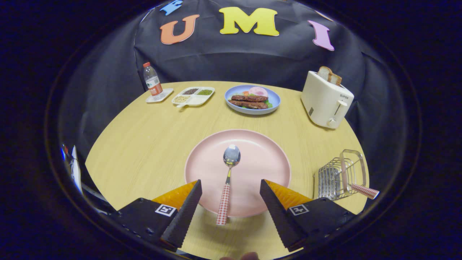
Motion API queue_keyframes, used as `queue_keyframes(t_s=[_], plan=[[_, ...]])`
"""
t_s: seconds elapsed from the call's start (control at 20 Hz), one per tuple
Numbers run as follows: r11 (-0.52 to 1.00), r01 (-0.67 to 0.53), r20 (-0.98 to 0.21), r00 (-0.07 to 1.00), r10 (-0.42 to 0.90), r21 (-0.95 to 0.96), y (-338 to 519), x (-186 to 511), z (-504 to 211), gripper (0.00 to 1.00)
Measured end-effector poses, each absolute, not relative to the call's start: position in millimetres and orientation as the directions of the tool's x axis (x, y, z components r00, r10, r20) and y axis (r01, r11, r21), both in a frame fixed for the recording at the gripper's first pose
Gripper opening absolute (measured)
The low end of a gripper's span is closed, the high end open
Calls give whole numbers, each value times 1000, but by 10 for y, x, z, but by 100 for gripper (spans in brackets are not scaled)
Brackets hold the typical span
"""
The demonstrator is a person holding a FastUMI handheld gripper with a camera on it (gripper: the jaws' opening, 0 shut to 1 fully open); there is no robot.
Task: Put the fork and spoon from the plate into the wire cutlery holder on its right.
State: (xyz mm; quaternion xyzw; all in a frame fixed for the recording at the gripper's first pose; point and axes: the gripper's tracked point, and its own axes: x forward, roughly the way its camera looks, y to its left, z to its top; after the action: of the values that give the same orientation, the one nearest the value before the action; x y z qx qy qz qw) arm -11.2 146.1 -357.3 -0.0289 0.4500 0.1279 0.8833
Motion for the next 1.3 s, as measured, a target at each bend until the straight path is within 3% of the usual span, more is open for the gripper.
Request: queue_keyframes(t_s=[0.15,0.25,0.3,0.45,0.7,0.75,0.8,1.3], plan=[[971,-227,-821,537,193,80,1476,-129,-3733,97],[967,-241,-832,519,198,81,1514,-158,-3813,91],[967,-245,-838,510,195,76,1519,-162,-3838,79],[967,-244,-850,492,189,74,1549,-133,-3978,70],[974,-208,-867,465,180,91,1520,-134,-4062,13],[975,-198,-872,453,184,103,1534,-138,-4093,13],[977,-182,-874,452,181,108,1525,-126,-4047,6],[976,-148,-869,447,212,162,1354,9,-3383,6]])
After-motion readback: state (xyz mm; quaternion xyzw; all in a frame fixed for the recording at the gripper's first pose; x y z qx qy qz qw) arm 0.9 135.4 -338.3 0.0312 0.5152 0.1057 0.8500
